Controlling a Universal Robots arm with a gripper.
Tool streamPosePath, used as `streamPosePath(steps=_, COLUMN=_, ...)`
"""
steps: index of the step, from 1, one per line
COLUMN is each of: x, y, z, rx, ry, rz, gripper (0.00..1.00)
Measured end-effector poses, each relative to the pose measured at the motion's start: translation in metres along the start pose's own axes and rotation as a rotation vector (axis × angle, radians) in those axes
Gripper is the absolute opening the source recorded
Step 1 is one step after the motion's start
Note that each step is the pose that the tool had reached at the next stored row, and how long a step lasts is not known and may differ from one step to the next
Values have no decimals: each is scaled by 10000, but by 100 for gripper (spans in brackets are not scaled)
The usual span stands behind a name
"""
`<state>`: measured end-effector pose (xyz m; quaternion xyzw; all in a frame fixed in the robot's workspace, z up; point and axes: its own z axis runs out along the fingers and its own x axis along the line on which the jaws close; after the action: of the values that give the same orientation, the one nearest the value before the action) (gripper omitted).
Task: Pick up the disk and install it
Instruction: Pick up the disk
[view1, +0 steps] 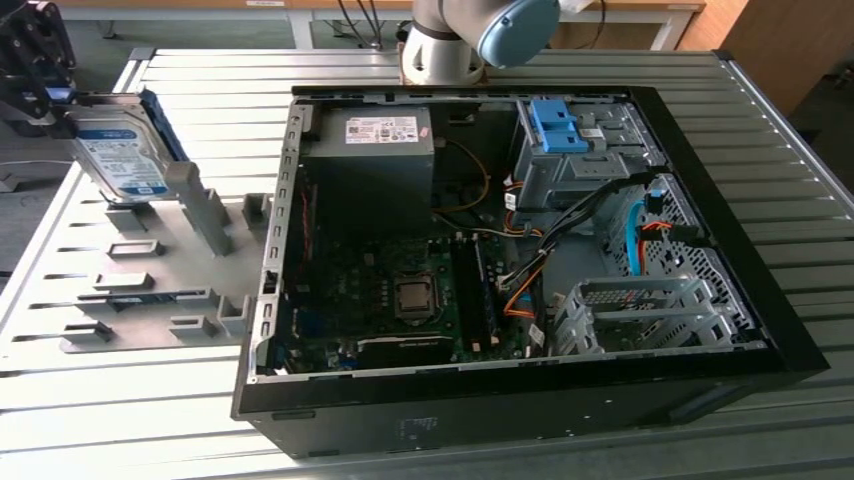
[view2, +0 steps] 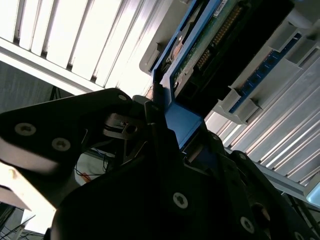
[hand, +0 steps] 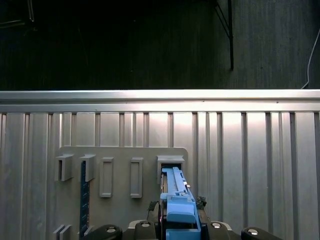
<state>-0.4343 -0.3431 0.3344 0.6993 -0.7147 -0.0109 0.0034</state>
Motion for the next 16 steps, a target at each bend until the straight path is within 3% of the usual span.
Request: streamPosePath(steps=16, x=-2, y=2, z=-70, rx=0, ry=4, rz=1, gripper=36)
